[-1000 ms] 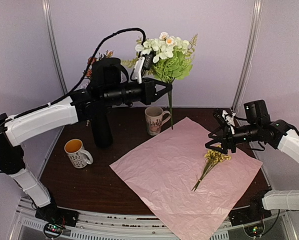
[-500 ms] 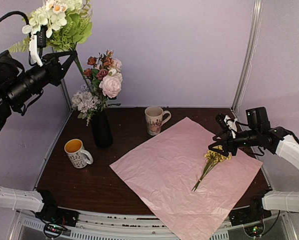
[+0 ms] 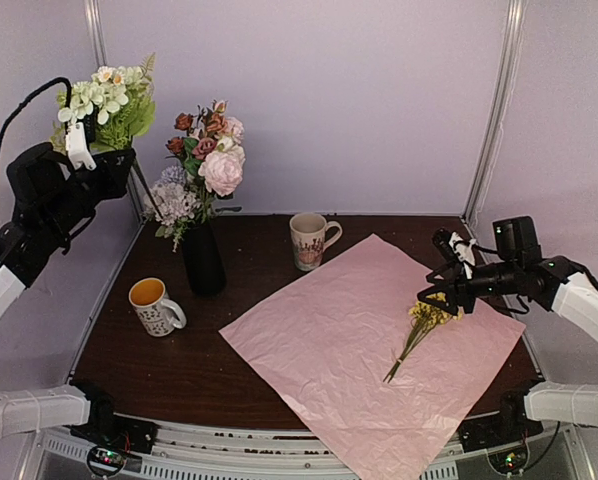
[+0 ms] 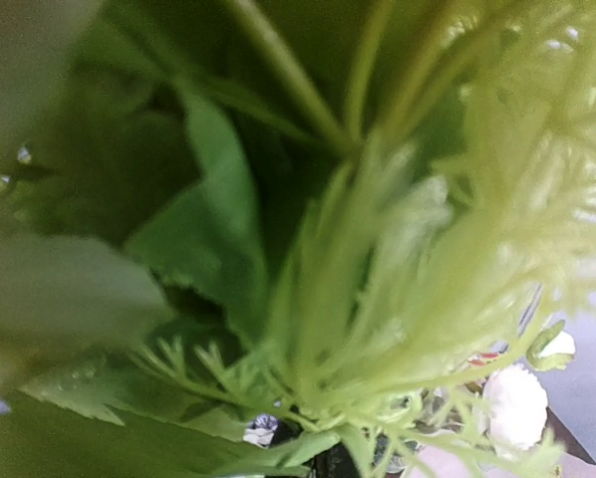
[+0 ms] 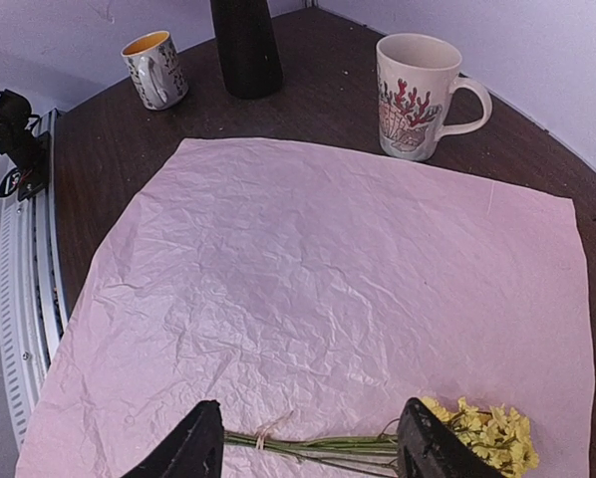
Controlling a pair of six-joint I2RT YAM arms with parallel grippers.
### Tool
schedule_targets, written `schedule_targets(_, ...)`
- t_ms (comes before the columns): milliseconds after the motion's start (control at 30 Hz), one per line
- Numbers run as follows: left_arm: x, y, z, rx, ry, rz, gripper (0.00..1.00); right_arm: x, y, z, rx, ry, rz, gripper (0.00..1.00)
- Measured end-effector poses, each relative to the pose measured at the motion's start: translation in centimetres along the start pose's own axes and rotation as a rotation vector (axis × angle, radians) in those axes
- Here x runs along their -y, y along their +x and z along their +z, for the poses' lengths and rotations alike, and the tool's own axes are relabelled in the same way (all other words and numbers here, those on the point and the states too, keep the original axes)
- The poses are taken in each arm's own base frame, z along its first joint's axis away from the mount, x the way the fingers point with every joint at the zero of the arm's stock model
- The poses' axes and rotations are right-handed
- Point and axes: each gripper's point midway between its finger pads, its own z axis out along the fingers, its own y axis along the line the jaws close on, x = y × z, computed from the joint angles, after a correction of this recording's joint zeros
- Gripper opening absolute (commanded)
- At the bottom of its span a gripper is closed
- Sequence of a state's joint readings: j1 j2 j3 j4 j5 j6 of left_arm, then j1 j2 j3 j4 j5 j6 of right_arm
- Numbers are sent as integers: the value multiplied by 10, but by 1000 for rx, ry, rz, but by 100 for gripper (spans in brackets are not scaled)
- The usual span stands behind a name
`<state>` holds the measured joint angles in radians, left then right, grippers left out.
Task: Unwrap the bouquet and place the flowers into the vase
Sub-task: Place the fake flower in the vase.
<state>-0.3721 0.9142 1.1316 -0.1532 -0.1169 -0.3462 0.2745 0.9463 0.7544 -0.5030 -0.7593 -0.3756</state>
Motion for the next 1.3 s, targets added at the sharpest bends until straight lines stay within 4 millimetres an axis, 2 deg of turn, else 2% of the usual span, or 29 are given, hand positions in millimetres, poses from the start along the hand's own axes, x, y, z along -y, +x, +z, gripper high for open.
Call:
schedule_targets(167, 1, 19, -11, -22, 33, -38, 0, 0, 1, 0, -1, -1, -10, 60)
schedule_targets(233, -4, 17, -20, -22, 7, -31, 0, 0, 1, 1, -4, -3, -9, 60)
schedule_targets(333, -13, -3, -26, -16, -60, 7, 0, 1, 4, 4, -15, -9, -1, 60)
schedule_targets(400, -22, -25, -23, 12, -114, 28, 0, 2, 6, 6, -23, -13, 5, 60)
schedule_targets(467, -38, -42, -18, 51, -184, 41, 0, 2, 7, 7, -26, -13, 7, 60)
schedule_targets(533, -61, -44, -10, 59, -257, 45, 0, 2, 7, 7, -27, -13, 7, 60)
schedule_targets(633, -100, -38, 9, 48, -348, 31, 0, 2, 7, 7, -26, -13, 7, 59)
schedule_targets(733, -139, -21, 37, 21, -396, -11, 0, 2, 6, 6, -22, -9, 5, 59)
schedule_targets(833, -164, 0, 63, -6, -387, -76, 0, 2, 4, 4, -13, -3, -3, 59)
schedule_targets(900, -172, 10, 77, -16, -365, -110, 0, 2, 3, 3, -10, 0, -5, 59)
schedule_targets(1033, -172, 28, 100, -38, -304, -177, 0, 4, 3, 3, -12, 7, -7, 59)
schedule_targets(1300, -167, 46, 121, -56, -238, -262, 0, 5, 6, 4, -21, 14, -4, 59)
